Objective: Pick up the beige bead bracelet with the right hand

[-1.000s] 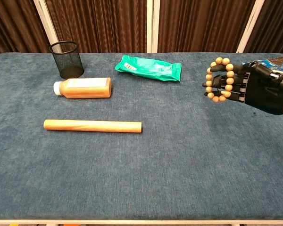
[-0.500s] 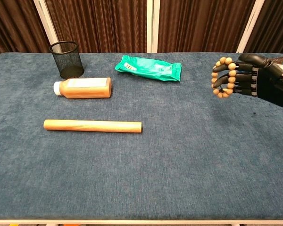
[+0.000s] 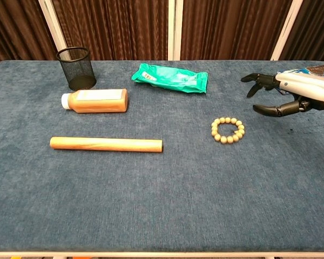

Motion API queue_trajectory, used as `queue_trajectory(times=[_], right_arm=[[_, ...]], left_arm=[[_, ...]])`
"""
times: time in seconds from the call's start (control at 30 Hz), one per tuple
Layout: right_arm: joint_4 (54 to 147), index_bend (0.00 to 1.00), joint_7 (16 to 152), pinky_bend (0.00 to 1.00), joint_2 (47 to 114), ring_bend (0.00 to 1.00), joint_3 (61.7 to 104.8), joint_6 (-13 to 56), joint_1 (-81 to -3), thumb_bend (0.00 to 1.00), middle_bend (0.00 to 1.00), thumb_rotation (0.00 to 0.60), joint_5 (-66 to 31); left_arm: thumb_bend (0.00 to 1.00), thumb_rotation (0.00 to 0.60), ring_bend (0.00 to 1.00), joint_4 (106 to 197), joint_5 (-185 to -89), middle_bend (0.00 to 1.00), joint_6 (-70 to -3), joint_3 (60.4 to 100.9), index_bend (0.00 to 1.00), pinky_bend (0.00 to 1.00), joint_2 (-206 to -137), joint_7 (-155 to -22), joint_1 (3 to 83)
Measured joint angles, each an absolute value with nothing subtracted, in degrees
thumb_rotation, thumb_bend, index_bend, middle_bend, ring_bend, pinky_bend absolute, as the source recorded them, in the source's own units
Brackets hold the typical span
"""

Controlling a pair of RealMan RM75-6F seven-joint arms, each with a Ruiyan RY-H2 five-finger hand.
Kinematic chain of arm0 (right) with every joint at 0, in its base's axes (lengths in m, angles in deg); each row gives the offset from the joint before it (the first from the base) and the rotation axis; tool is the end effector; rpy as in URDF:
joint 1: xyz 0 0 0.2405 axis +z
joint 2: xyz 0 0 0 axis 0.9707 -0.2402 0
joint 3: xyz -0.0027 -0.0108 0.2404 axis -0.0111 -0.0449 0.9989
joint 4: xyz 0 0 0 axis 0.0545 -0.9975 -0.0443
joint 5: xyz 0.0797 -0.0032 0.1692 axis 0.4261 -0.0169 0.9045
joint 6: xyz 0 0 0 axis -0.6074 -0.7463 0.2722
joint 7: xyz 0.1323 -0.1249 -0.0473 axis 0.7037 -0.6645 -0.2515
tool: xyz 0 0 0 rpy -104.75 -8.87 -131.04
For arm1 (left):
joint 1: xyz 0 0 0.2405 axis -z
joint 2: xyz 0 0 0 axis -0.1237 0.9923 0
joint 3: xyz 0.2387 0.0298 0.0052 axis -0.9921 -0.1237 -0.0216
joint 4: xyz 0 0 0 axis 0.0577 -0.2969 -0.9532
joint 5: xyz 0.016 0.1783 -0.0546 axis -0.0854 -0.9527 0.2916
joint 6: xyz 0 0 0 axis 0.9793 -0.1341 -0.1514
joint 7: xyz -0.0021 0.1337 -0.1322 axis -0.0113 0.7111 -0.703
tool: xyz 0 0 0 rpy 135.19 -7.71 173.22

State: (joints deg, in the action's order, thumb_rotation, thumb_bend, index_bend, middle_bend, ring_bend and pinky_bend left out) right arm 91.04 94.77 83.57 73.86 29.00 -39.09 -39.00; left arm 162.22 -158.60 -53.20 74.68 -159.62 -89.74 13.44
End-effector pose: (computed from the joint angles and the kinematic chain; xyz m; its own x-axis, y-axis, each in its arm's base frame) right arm -0.2175 -0.3637 0.0098 0.4383 -0.3076 0.8446 -0.8674 -0.3911 0.3077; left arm -0.3165 0.2288 0.1426 0.4025 0.0633 0.9132 0.9135 0.0361 -0.4052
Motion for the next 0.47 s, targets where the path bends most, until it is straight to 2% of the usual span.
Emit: queue_trajectory(times=[0.03, 0.13, 0.17, 0.47], right_arm=[[91.67, 0.0, 92.2, 0.13, 83.31, 0.02, 74.24, 28.46, -39.52, 0.3, 0.16, 0.218, -38.37], [94.52, 0.0, 87.33, 0.13, 81.45, 0.03, 75.59, 25.32, -41.77, 0.31, 0.16, 0.409, -36.28], [95.65, 0.0, 86.96, 0.13, 80.54, 0.03, 75.99, 23.85, -42.77, 0.32, 0.17, 0.44, -35.66], [110.65, 0.0, 88.8, 0.12, 67.16, 0.02, 77.27, 4.59, -57.59, 0.33, 0.16, 0.446, -32.63]], left_arm=[[0.04, 0.6, 0.12, 161.95, -158.34, 0.22, -53.24, 74.75, 0.3, 0.06, -159.79, -89.77, 13.35], [0.04, 0.6, 0.12, 161.0, -157.3, 0.22, -53.5, 75.08, 0.3, 0.06, -160.48, -89.42, 12.96], [0.04, 0.6, 0.12, 160.88, -156.92, 0.22, -53.58, 75.21, 0.3, 0.06, -160.66, -89.17, 12.86], [0.04, 0.6, 0.12, 160.88, -153.34, 0.22, -56.59, 76.72, 0.3, 0.06, -162.55, -85.63, 10.73]])
